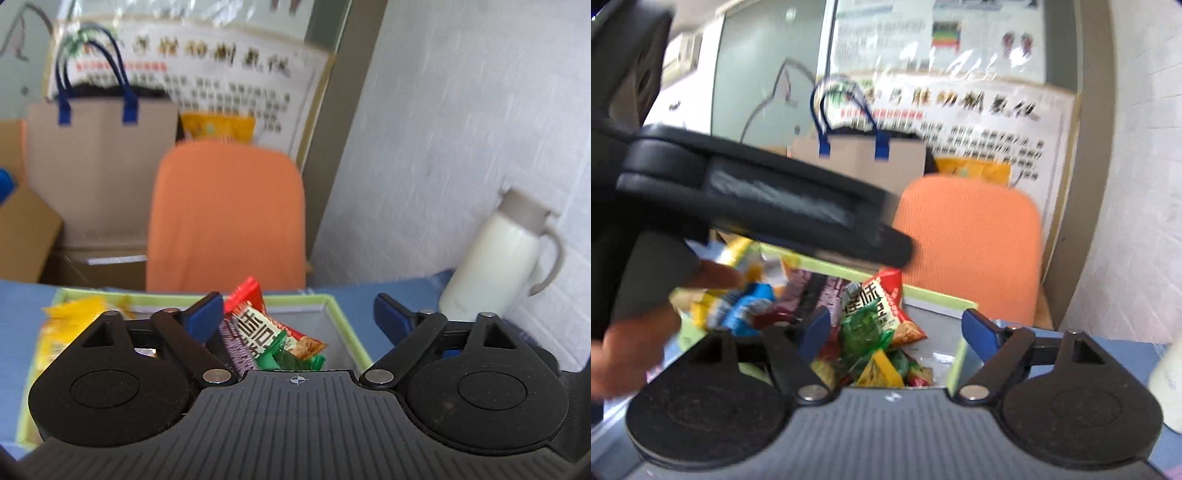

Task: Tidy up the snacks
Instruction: 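Carry the green candy into the green box and open the left gripper, then grasp the round wrapped biscuit with the left gripper and lift it, then carry the round biscuit into the green box and open the left gripper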

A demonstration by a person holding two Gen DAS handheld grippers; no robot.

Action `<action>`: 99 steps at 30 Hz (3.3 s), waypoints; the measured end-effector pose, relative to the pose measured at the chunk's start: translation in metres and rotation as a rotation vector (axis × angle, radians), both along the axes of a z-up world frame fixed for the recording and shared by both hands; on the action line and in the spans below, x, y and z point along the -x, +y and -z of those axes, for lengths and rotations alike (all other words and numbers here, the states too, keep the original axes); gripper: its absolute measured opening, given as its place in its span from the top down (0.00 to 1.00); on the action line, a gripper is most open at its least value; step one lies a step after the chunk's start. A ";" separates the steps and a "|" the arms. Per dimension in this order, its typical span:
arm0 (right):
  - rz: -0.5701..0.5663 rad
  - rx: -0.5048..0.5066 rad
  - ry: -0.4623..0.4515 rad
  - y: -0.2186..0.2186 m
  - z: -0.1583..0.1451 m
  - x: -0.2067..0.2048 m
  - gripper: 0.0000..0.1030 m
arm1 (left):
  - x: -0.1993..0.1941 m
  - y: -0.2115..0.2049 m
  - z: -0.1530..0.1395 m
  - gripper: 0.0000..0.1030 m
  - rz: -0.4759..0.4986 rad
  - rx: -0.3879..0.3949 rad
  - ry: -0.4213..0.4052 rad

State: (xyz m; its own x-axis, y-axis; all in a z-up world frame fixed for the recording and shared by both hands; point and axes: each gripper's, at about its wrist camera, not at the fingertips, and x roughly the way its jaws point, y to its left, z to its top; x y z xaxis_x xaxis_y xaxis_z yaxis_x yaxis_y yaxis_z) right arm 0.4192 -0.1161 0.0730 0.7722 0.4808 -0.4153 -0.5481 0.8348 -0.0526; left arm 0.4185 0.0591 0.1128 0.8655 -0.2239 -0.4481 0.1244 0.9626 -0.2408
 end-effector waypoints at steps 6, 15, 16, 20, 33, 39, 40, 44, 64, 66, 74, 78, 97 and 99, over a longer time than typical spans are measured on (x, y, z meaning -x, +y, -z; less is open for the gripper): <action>0.050 -0.059 0.157 -0.046 0.030 0.103 0.15 | 0.076 0.009 0.014 0.17 -0.004 0.031 0.039; 0.070 -0.022 0.326 -0.038 0.088 0.199 0.15 | 0.138 -0.026 0.092 0.39 0.168 0.049 0.326; 0.070 -0.003 0.318 -0.037 0.089 0.202 0.15 | 0.139 -0.030 0.094 0.40 0.181 0.051 0.338; 0.037 0.033 0.317 -0.027 0.088 0.196 0.15 | 0.140 -0.044 0.097 0.43 0.248 0.045 0.355; -0.018 0.105 0.269 -0.002 0.089 0.186 0.19 | 0.143 -0.054 0.108 0.53 0.282 -0.018 0.370; -0.018 0.104 0.270 -0.002 0.088 0.184 0.19 | 0.146 -0.058 0.109 0.53 0.282 -0.054 0.351; -0.018 0.104 0.271 -0.001 0.088 0.183 0.19 | 0.146 -0.058 0.110 0.53 0.283 -0.054 0.350; -0.024 0.112 0.272 -0.001 0.088 0.182 0.19 | 0.145 -0.056 0.110 0.53 0.289 -0.043 0.350; 0.028 0.062 0.257 -0.012 0.085 0.203 0.41 | 0.159 -0.058 0.110 0.84 0.271 0.022 0.385; 0.018 0.068 0.257 -0.011 0.086 0.203 0.36 | 0.160 -0.056 0.111 0.82 0.271 0.027 0.375; 0.016 0.092 0.237 -0.009 0.085 0.206 0.40 | 0.171 -0.063 0.113 0.87 0.282 -0.009 0.332; -0.005 0.086 0.163 -0.007 0.062 0.192 0.41 | 0.162 -0.061 0.092 0.89 0.258 -0.013 0.287; -0.045 0.111 0.072 0.051 0.036 -0.042 0.20 | -0.064 -0.018 0.049 0.74 0.131 -0.009 0.218; -0.023 0.092 0.018 0.042 0.026 -0.027 0.13 | -0.057 -0.011 0.042 0.57 0.135 0.053 0.187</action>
